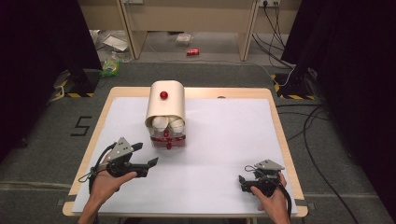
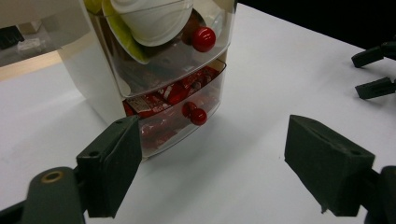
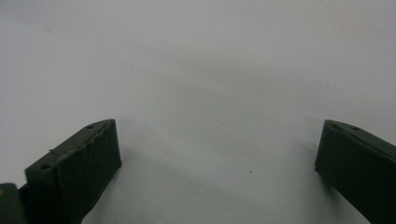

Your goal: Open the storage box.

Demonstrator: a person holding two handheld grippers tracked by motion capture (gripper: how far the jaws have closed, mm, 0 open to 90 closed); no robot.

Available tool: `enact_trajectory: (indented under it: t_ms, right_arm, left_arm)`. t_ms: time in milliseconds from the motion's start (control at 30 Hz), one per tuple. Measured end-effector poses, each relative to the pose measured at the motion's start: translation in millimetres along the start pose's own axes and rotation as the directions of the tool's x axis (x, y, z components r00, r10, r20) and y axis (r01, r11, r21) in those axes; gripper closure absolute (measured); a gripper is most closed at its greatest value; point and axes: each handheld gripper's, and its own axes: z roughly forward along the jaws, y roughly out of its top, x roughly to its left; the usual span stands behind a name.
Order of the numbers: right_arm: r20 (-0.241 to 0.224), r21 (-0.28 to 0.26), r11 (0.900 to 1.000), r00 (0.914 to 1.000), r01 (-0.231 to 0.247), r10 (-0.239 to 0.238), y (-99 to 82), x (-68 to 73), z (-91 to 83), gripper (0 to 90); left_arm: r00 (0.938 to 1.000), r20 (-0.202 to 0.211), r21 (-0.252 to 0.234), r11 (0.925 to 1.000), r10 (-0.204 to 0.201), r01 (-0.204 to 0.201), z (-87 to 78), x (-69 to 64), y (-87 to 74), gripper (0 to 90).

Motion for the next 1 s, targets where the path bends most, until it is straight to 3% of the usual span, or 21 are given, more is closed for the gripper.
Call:
enact_trajectory:
  t_ms: [367,567,700,1000]
  right_arm:
    - [0.000,0.000,1.0000,1.0000,0.000,0.000,0.0,0.0,0.0,0.4]
    - [0.000,0.000,1.0000,1.0000,0.000,0.000,0.0,0.0,-0.1,0.4]
    - [0.000,-0.001,1.0000,1.0000,0.003,-0.003,0.0,-0.2,0.0,0.4]
    - [0.000,0.000,1.0000,1.0000,0.000,0.000,0.0,0.0,-0.1,0.4]
  left_arm:
    - [0.9997,0.016,-0.011,0.9998,0.017,-0.017,3.3,-3.4,12.2,20.2]
    - [0.9987,0.028,-0.014,0.9990,0.042,-0.042,4.2,-4.9,22.8,26.0]
    - [0.9972,0.022,-0.015,0.9973,0.072,-0.072,5.3,-7.5,31.4,26.6]
    - [0.9955,0.008,-0.028,0.9952,0.094,-0.094,7.6,-9.0,43.5,31.8]
